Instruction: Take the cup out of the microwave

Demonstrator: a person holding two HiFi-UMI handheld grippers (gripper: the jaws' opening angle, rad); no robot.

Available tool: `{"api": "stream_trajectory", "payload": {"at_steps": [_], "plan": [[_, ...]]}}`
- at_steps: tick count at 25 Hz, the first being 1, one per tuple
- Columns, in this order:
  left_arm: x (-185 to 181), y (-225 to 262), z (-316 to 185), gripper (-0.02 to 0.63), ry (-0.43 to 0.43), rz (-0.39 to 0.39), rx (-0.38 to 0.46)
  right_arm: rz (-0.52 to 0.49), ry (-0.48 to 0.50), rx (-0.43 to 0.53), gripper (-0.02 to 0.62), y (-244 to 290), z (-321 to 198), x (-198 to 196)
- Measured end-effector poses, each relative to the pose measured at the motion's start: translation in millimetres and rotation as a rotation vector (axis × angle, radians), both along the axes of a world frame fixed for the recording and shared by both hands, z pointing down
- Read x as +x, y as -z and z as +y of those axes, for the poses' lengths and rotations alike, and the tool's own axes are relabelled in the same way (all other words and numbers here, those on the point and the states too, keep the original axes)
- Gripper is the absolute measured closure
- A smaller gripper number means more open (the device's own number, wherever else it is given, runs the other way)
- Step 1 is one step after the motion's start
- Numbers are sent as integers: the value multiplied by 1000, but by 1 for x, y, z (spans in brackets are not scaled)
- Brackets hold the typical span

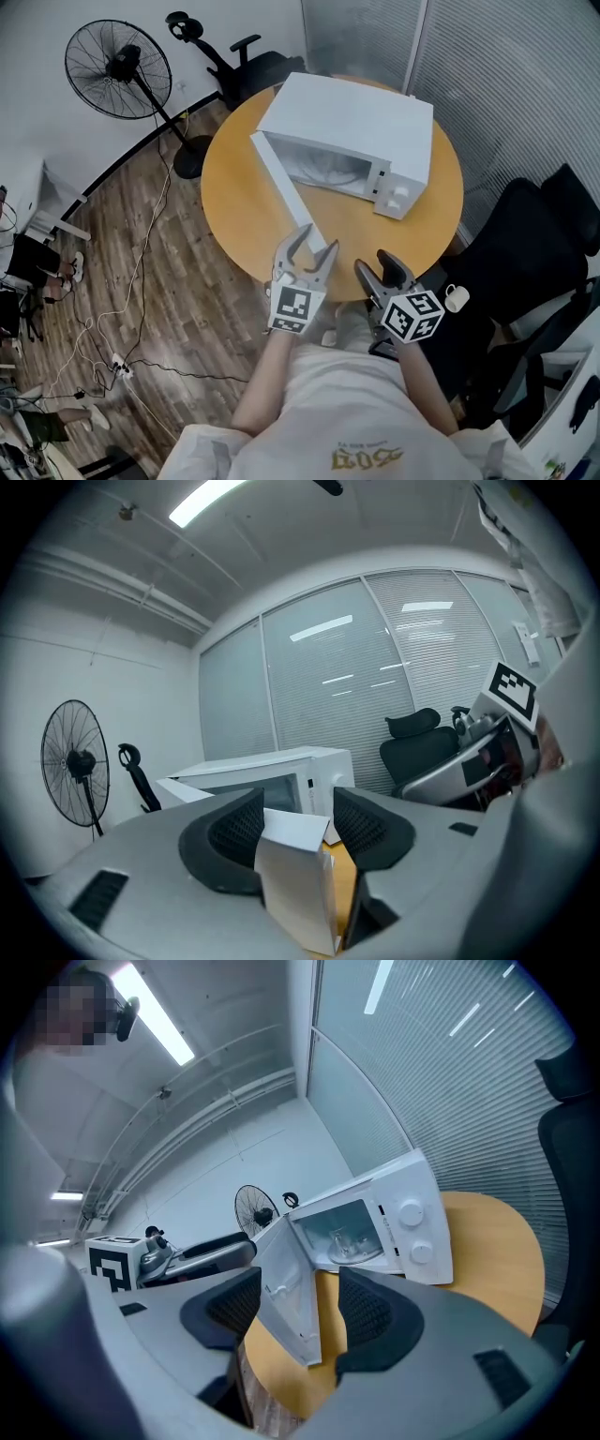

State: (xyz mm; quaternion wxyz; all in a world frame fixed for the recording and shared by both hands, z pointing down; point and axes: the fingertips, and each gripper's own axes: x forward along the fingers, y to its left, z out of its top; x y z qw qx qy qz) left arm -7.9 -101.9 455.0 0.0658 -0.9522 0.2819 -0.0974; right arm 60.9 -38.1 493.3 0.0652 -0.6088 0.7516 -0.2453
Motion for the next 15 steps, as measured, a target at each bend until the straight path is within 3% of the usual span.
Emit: {"api": "stream_trajectory", "payload": {"at_steps": [15], "plan": [[-43, -4, -6, 376, 113, -30, 46, -11, 81, -2, 342, -5, -11, -27]]}}
